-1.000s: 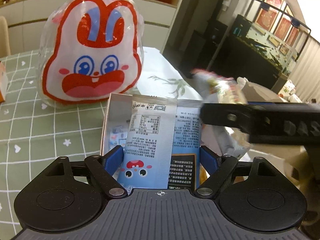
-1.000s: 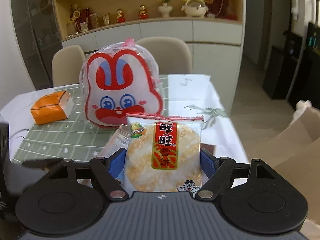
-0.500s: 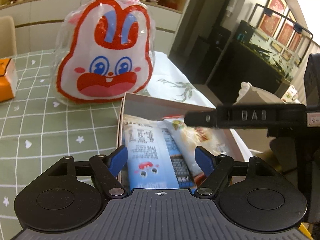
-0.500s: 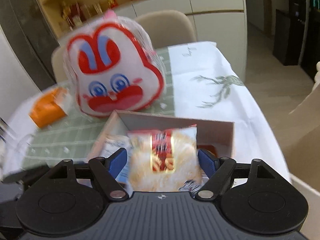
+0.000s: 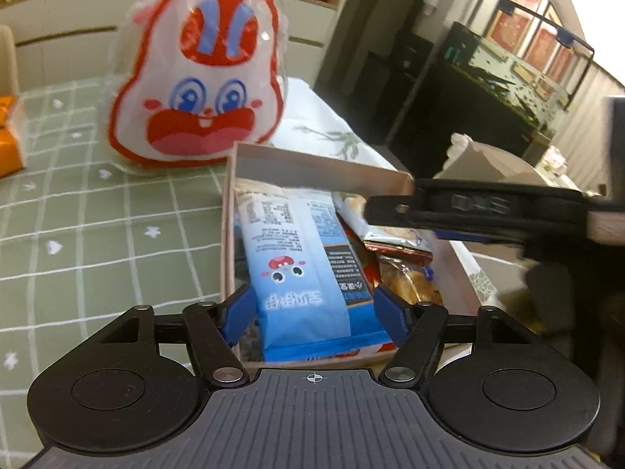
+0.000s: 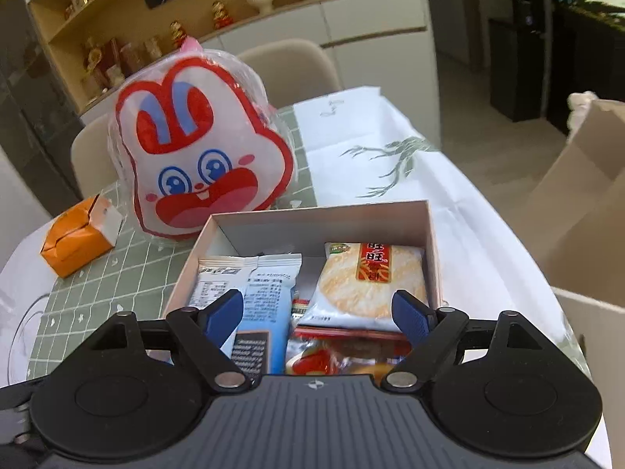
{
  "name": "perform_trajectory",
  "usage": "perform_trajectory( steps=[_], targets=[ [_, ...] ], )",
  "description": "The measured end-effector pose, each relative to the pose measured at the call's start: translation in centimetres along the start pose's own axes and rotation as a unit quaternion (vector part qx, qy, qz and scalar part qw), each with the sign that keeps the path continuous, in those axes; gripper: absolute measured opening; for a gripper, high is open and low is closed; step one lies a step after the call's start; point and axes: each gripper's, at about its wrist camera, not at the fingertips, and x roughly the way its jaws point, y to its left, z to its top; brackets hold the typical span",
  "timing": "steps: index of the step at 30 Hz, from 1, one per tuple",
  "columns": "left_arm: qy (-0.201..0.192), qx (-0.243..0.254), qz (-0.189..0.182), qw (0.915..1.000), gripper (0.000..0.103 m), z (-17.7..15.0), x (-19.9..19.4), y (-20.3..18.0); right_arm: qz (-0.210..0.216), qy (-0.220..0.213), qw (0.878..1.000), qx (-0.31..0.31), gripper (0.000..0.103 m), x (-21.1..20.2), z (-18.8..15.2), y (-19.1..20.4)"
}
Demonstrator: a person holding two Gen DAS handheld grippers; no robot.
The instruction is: Organize snacks
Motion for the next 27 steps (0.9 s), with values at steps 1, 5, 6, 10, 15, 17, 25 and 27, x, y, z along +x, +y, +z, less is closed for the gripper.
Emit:
perform_trajectory(
  steps=[1,5,6,10,15,17,25,27],
  targets=[
    [-0.005,0.01,-0.009,0.9999,0.073,0.2,0.4,0.1,-0.016,-0.008,1.0,-0.002,0.084,-0.9,-0.4,0.4],
    [-0.012,0.006,-0.043,0.999,0.072,0.8,-0.3,0.2,-0.068,-0.044,0.997,-0.005,0.084,-4.6,-2.2,1.0],
    [-0.018,0.018,-0.041,0.9988,0.072,0.6,-1.1,-0.2,-0.078,-0.051,0.996,-0.008,0.085,-5.3,-2.7,1.1],
    [-0.045,0.047,-0.001,0.9979,0.072,-2.5,-4.8,-1.7,-0.077,-0.085,0.993,-0.019,0.086,-8.5,-5.8,0.6],
    [-0.051,0.027,0.067,0.9961,0.072,-9.9,-7.3,-2.7,-0.088,-0.074,0.991,-0.075,0.089,-9.5,-11.5,0.4],
    [-0.039,0.011,0.092,0.9949,0.072,-13.0,-7.5,-2.9,-0.087,-0.051,0.992,-0.074,0.089,-9.4,-14.0,0.1],
    [-0.048,0.023,0.174,0.9833,0.072,-17.6,-7.1,-3.5,-0.065,0.001,0.994,-0.09,0.089,-7.6,-19.0,0.1],
    [-0.05,0.035,0.186,0.9808,0.074,-17.7,-6.7,-3.7,-0.076,0.009,0.993,-0.092,0.095,-7.0,-19.0,0.2]
  ],
)
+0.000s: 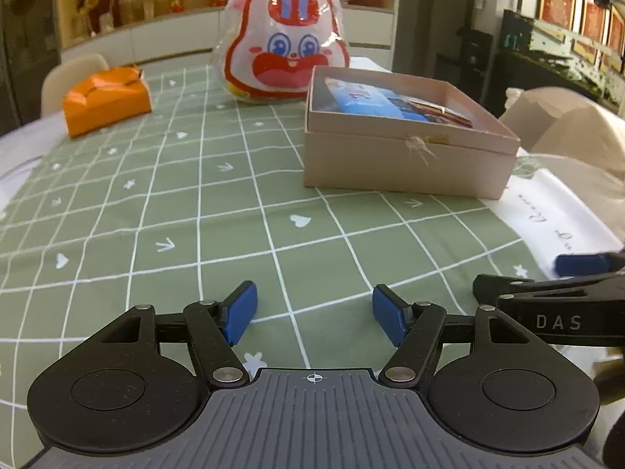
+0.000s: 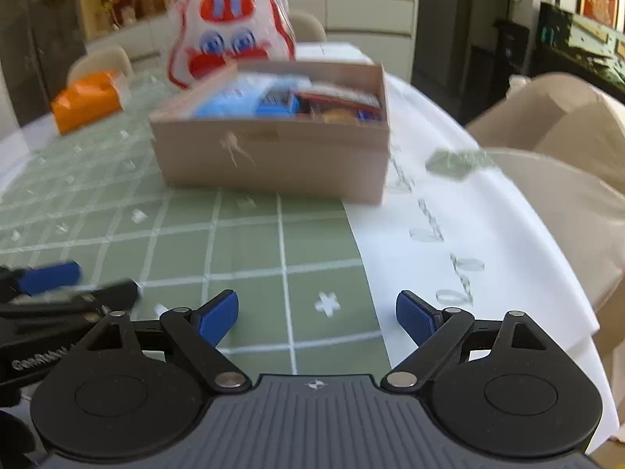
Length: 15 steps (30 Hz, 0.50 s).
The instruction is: Organize snacks
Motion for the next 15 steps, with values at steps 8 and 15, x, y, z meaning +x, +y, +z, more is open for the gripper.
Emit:
perform_trajectory(
  steps=[8,15],
  targets=[
    [-0.027,0.006,0.019,0.9994,0.077,-0.6,0.3,-1.0,0.001,-0.026,1.0,0.005,0.103,0.2,-1.0,-1.2],
    [-0.03,0.004,0.014,0.9994,0.077,-0.6,0.3,-0.9,-0.008,-0.062,0.998,0.013,0.103,0.2,-1.8,-1.1]
  ],
)
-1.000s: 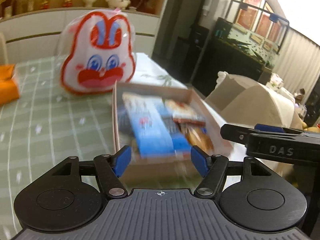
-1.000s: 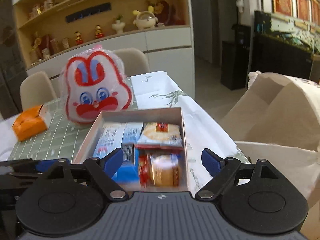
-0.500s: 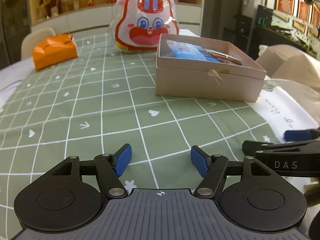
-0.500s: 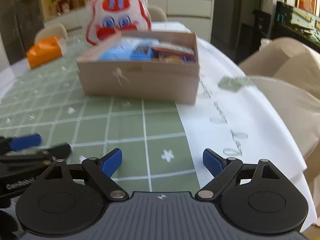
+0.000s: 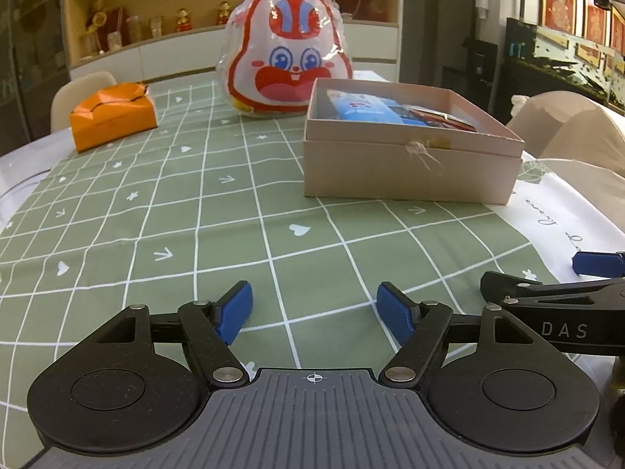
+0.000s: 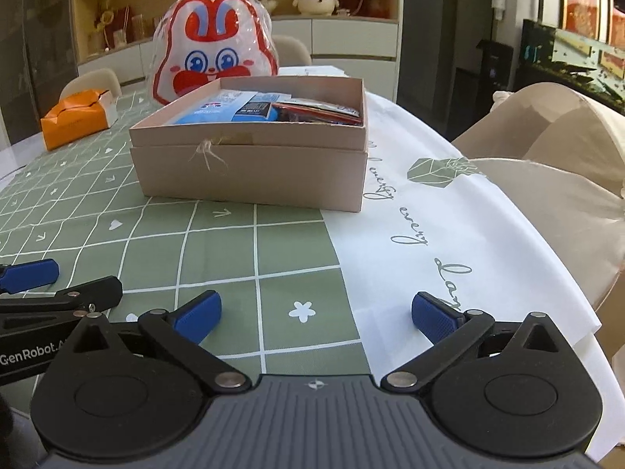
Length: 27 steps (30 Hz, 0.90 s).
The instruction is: Organize snacks
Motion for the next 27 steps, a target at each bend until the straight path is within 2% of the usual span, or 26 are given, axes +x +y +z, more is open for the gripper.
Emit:
perform_trajectory(
  steps=[27],
  targets=[
    [-0.003,-0.001,-0.002,1.0,0.077,-0.17,-0.02,0.1,0.0,0.0,1.0,0.0,0.103,0.0,-0.07,0.01]
  ],
)
